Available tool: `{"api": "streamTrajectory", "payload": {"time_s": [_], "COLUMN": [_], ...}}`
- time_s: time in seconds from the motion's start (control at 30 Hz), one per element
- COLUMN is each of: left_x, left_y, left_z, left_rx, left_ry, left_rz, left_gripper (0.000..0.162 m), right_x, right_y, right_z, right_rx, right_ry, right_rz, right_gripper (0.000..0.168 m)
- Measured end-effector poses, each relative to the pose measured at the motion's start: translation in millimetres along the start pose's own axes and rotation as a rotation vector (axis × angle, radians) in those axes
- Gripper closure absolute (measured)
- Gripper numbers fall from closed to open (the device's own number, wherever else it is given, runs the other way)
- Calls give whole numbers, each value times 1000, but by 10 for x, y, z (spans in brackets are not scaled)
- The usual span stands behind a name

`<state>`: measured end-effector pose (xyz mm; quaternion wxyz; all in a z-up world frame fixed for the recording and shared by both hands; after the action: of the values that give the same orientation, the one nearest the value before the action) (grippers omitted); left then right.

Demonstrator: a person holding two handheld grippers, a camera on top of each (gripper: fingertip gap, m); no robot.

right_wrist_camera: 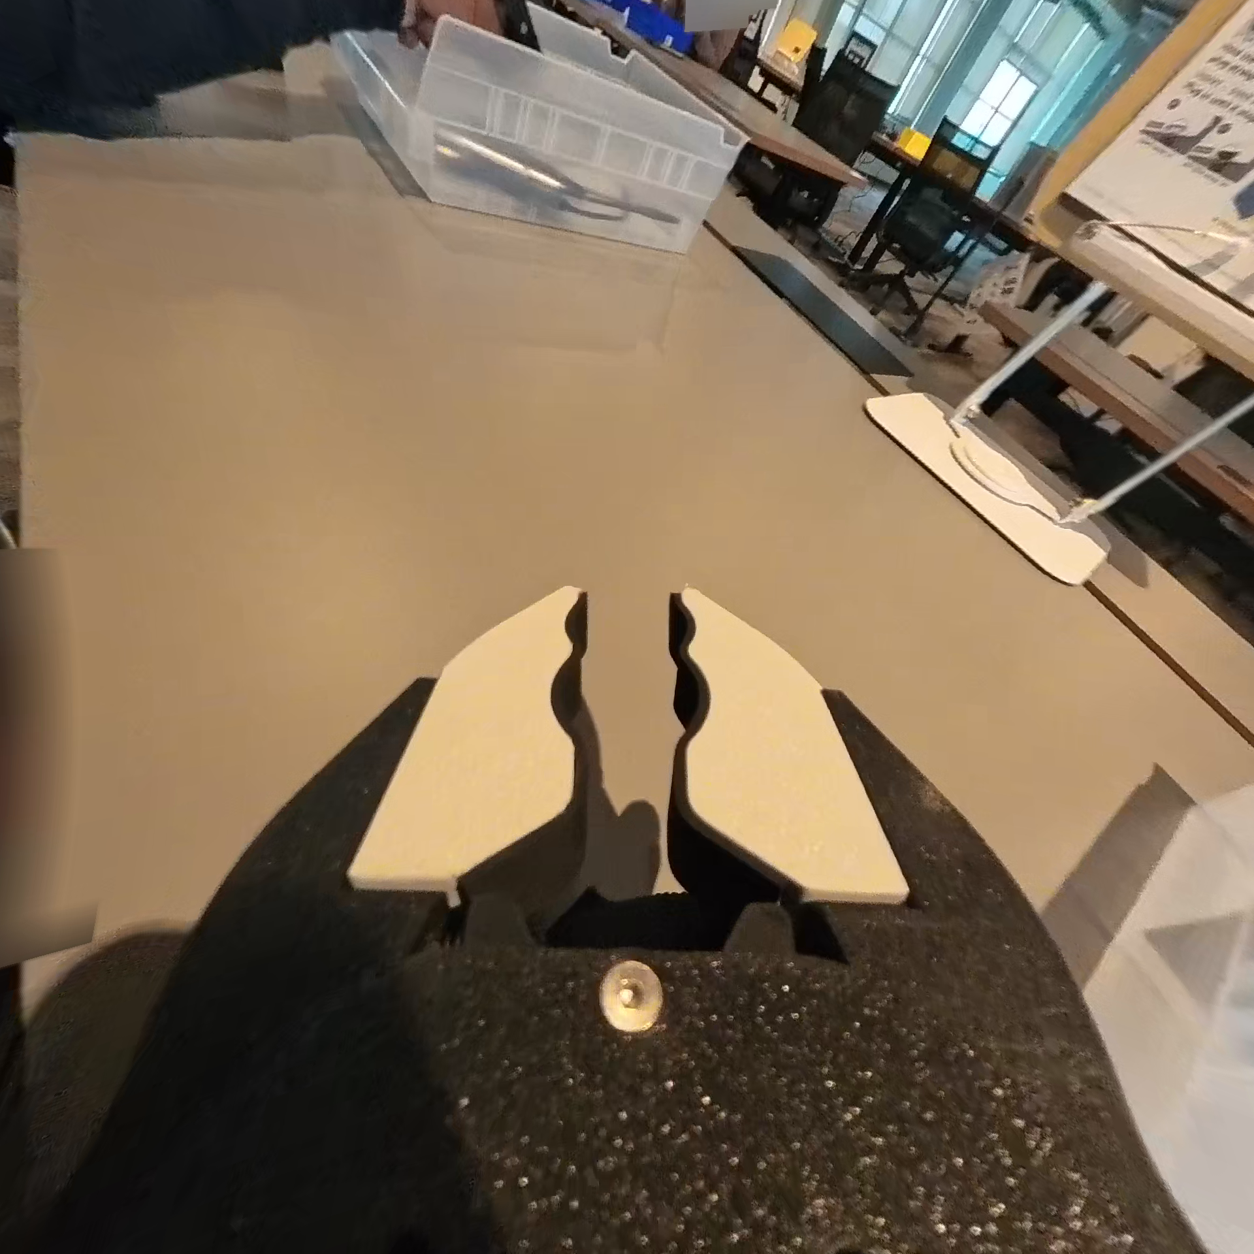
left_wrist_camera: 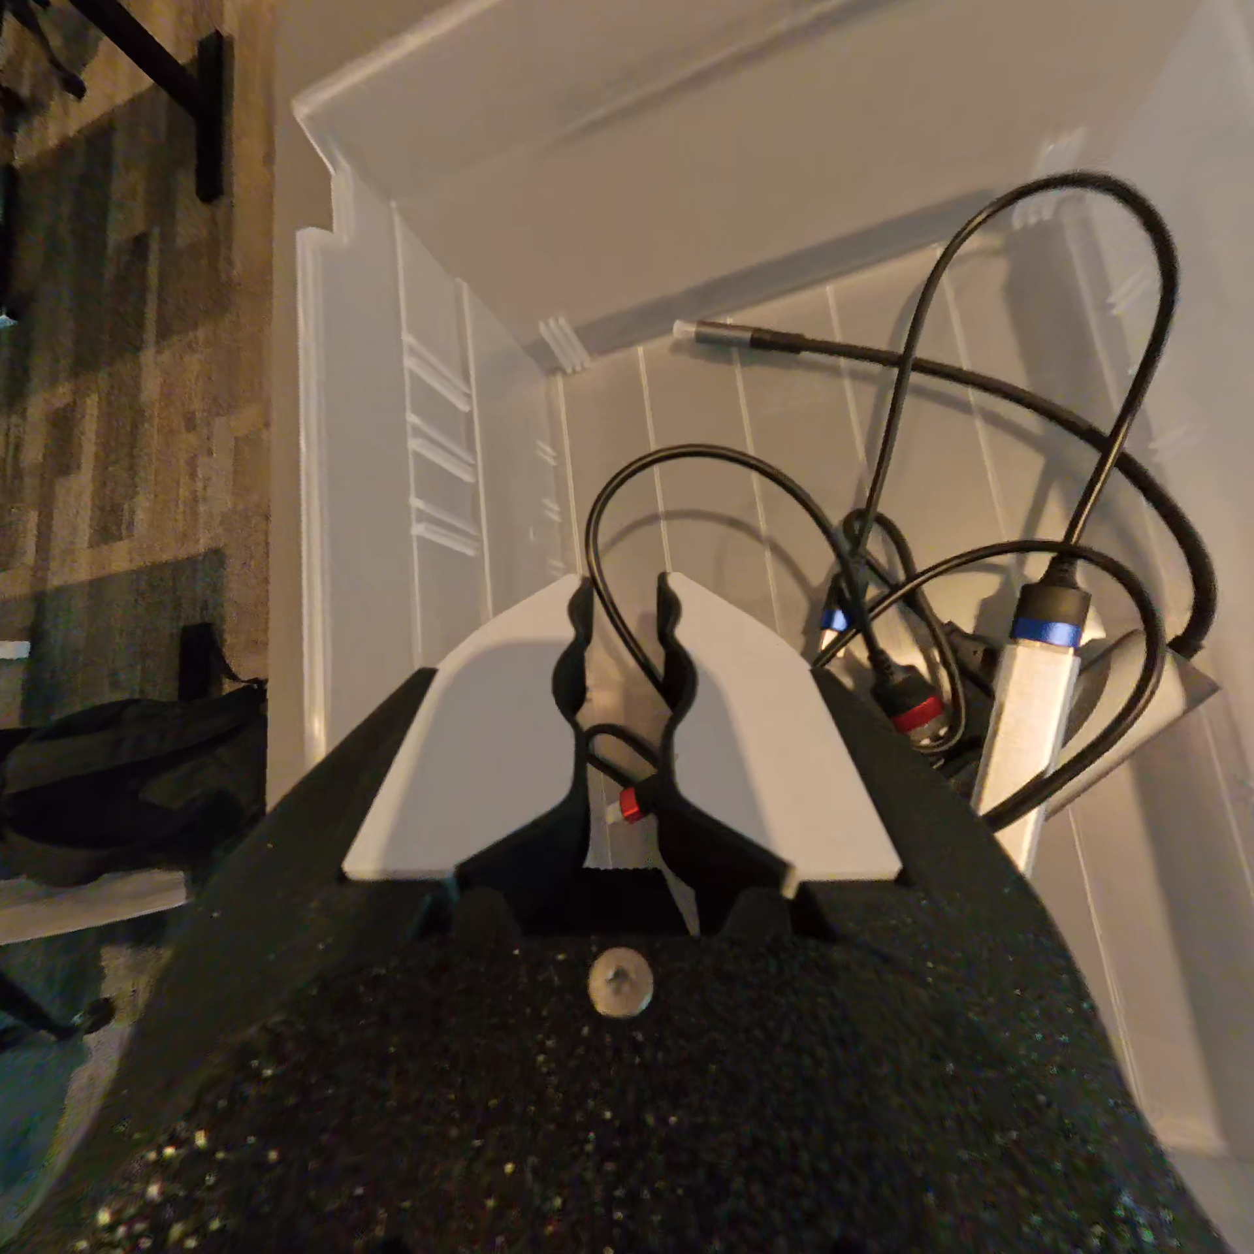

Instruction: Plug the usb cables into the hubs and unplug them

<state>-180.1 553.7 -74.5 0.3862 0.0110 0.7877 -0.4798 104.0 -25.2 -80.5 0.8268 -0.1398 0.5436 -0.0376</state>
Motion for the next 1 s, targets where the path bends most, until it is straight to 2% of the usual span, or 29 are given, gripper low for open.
{"api": "streamTrajectory", "payload": {"time_s": [0.13,0.23,0.3,0.4,0.53,0.7,0.83,1.0], "left_x": [-110,-198,-226,-221,-175,-219,-209,-123], "left_y": [-111,-252,-317,-424,-600,-867,-1068,-1421], "left_z": [11,-13,-11,-68,-162,-179,-262,-434], "left_rx": [-14,-21,33,63,26,3,-38,-116], "left_ry": [-20,-4,-34,-113,-125,-85,-102,-160], "left_rz": [172,260,366,528,669,811,931,1118], "left_gripper": [140,130,125,124,124,124,127,130], "right_x": [-167,-414,-636,-1097,-1838,-2509,-2629,-2518], "right_y": [332,693,987,1514,2324,3252,3889,4435], "right_z": [-56,-134,-192,-259,-402,-843,-1133,-1371], "right_rx": [-75,-152,-214,-285,-387,-688,-882,-1066], "right_ry": [-59,-166,-238,-384,-657,-932,-1092,-1091], "right_rz": [-16,-11,18,82,200,205,36,-122], "right_gripper": [145,144,144,144,146,152,151,152]}}
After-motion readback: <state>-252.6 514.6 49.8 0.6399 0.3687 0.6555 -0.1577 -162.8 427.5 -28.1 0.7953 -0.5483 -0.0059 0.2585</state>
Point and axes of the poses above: each gripper's, where its closed fingertips meet, y out along the fingers, x out of its underside, z = x × y across the jaws, the point moved 6 cm from there along -y, back along the fingers, and after that the axes turned 5 degrees about x, right-handed, at the moved point
